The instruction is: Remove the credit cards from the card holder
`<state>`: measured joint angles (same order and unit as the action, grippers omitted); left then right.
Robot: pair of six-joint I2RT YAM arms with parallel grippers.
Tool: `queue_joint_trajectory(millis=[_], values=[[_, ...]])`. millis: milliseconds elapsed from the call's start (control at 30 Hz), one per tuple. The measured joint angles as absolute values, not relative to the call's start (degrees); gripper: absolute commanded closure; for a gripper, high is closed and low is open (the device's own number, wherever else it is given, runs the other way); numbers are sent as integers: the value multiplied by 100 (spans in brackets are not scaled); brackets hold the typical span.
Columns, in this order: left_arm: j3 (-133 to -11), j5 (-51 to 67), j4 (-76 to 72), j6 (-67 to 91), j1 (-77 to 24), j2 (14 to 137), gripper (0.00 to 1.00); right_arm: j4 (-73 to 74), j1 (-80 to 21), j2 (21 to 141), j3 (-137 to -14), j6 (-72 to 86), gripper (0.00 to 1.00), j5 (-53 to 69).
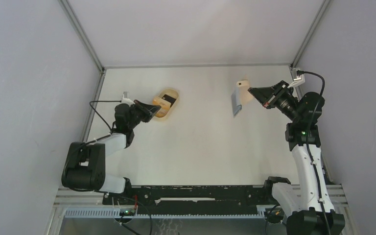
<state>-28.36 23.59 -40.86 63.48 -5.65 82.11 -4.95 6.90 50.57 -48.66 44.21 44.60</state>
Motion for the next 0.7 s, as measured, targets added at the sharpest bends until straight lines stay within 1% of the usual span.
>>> queue_joint_trajectory(millis=[100,200,433,700], values=[[-3076,1988,-2989,5955,-554,7996,100,-440,659,5059,-4866,4381,100,4445],[-3286,1855,-2390,5782,-528,8064,100,-381,633,5059,-4866,4346,100,4440],[-3409,1887,-1855,5800,-445,8823,100,-298,633,5057,-4866,4246,100,4401],[-4069,1970,-1354,5782,-366,9039,100,-252,615,5028,-4866,4180,100,4401]])
